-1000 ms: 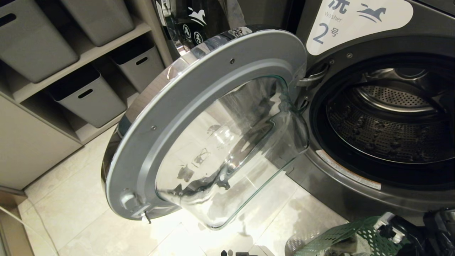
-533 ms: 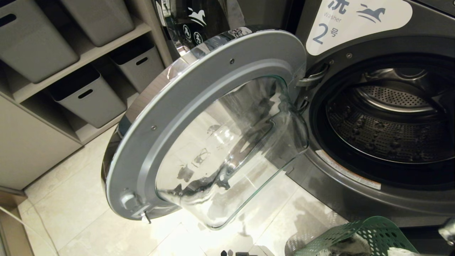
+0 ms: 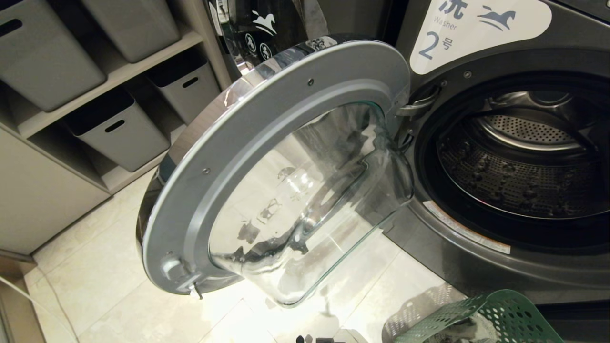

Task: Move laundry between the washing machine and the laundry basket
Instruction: Close the washing machine door with the left hand

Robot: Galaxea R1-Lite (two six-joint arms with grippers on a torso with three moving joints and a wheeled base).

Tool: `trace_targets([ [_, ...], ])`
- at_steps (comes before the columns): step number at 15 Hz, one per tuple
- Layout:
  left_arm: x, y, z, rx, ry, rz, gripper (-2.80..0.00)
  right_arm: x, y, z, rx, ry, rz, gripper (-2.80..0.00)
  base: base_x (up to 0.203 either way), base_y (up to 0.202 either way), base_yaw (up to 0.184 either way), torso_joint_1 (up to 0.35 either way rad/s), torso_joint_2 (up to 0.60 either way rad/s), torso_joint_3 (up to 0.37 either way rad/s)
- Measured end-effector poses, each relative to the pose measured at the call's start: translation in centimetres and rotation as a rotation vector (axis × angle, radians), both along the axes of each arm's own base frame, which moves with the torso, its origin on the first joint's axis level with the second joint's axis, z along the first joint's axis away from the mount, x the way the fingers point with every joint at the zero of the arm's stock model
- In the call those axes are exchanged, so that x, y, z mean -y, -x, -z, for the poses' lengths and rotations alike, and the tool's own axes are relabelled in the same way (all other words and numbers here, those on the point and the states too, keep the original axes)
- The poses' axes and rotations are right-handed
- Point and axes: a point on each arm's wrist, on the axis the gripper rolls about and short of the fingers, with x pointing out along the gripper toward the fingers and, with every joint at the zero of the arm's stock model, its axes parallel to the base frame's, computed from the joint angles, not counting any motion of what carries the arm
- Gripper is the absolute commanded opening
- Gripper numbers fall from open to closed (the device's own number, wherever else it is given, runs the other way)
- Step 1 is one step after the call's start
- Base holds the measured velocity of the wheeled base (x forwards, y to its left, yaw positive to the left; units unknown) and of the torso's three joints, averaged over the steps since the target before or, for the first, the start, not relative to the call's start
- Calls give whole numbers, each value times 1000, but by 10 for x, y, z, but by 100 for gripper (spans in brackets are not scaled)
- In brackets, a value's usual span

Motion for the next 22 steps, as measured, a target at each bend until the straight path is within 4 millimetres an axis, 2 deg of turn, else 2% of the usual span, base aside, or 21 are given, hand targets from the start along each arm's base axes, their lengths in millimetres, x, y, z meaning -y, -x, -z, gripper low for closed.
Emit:
trace_targets([
  [3,0,0,0,0,0,0,-280,0,5,3,45,11,71,-280,0,0,0,0,0,0],
  [10,0,0,0,0,0,1,-280,-1,23,6,267,-1,80,-280,0,0,0,0,0,0],
  [22,0,0,0,-1,6,-1,-280,0,26,7,301,34,87,-280,0,0,0,0,0,0],
])
